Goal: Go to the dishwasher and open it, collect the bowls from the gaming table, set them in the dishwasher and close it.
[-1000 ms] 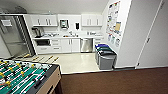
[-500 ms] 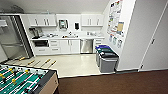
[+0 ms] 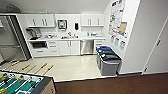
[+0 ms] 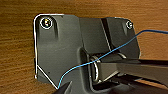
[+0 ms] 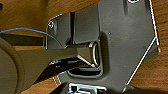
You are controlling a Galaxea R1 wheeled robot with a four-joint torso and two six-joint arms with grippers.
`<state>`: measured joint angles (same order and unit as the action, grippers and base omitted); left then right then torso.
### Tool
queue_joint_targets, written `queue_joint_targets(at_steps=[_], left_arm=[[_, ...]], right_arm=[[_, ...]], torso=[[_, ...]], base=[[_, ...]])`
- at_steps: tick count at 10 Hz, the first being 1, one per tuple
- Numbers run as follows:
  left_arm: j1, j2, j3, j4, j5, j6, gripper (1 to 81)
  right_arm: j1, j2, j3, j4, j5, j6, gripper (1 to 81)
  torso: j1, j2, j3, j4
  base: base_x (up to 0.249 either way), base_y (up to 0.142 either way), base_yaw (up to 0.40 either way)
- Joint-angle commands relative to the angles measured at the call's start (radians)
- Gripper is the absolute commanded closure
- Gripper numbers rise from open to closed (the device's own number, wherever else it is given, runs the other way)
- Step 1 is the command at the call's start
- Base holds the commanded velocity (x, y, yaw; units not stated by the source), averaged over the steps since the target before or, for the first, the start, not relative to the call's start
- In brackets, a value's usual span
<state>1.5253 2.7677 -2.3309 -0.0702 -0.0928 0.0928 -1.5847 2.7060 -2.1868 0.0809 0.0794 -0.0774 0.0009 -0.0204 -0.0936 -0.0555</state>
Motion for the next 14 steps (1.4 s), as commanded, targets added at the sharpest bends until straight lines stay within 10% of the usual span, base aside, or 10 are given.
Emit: queue_joint_targets(at_steps=[1, 14], left_arm=[[-0.038, -0.019, 0.013, 0.009, 0.056, 0.002, 1.0], [-0.038, -0.014, 0.013, 0.009, 0.048, 0.002, 1.0]], right_arm=[[0.031, -0.035, 0.015, -0.004, -0.056, 0.001, 1.0], [0.034, -0.032, 0.015, -0.01, -0.056, 0.001, 1.0]], torso=[[0.0, 0.0, 0.0, 0.0], [0.0, 0.0, 0.0, 0.0]], base=[[0.278, 0.0, 0.0], [0.277, 0.0, 0.0]])
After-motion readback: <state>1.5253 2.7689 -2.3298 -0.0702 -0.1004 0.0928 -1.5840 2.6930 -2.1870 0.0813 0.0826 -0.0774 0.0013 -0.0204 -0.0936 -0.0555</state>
